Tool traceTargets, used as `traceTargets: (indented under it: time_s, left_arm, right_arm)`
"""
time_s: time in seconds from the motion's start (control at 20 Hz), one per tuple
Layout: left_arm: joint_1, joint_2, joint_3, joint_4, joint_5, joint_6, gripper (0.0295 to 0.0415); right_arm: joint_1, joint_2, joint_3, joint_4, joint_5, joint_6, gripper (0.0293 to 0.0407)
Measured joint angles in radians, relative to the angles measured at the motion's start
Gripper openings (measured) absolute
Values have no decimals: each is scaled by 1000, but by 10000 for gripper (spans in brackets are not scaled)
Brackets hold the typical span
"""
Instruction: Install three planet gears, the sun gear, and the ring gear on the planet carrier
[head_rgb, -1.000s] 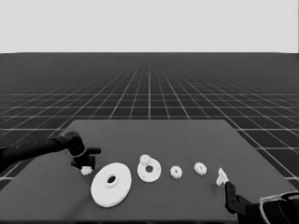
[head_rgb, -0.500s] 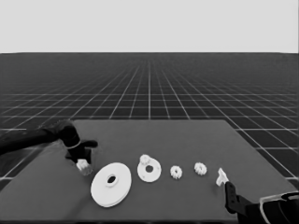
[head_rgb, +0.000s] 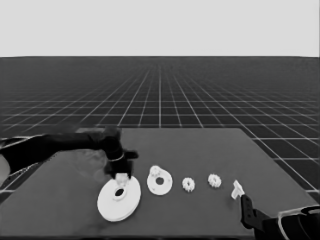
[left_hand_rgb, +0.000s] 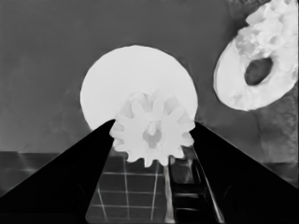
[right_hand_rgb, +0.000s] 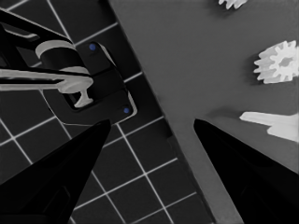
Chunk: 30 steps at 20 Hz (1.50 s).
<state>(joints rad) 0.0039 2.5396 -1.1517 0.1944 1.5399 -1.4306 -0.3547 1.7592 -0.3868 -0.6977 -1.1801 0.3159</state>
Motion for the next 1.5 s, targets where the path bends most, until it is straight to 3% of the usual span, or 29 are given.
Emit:
traceTargets:
  time_s: [0.1,0.2,0.4,0.5,0.6,0.9,1.0,1.05,1.4,1.5]
  left_arm:
    - [4,265,-122,-3,22,-99,312]
    - [6,354,-203,-5,23,-100,312]
    - [6,392,-248,-6,23,-95,312]
    - [119,405,-305,106,8,-55,312]
    - [158,412,-335,142,-4,-35,312]
    - [175,416,-351,160,-10,-25,312]
    - [175,416,-352,161,-11,-24,372]
    - [176,416,-352,161,-11,-24,381]
    - [176,416,-352,161,-11,-24,385]
    - [70,399,-275,57,19,-78,385]
  right_arm:
    - [0,0,0,0,0,0,385]
    - [0,0,0,0,0,0,385]
    - [0,0,0,0,0,0,385]
    - [0,0,0,0,0,0,385]
    - [0,0,0,0,0,0,385]
    - [0,0,0,0,0,0,385]
    - [0,0,0,0,0,0,385]
    - [0,0,0,0,0,0,385]
    - [0,0,0,0,0,0,385]
    - [0,0,0,0,0,0,385]
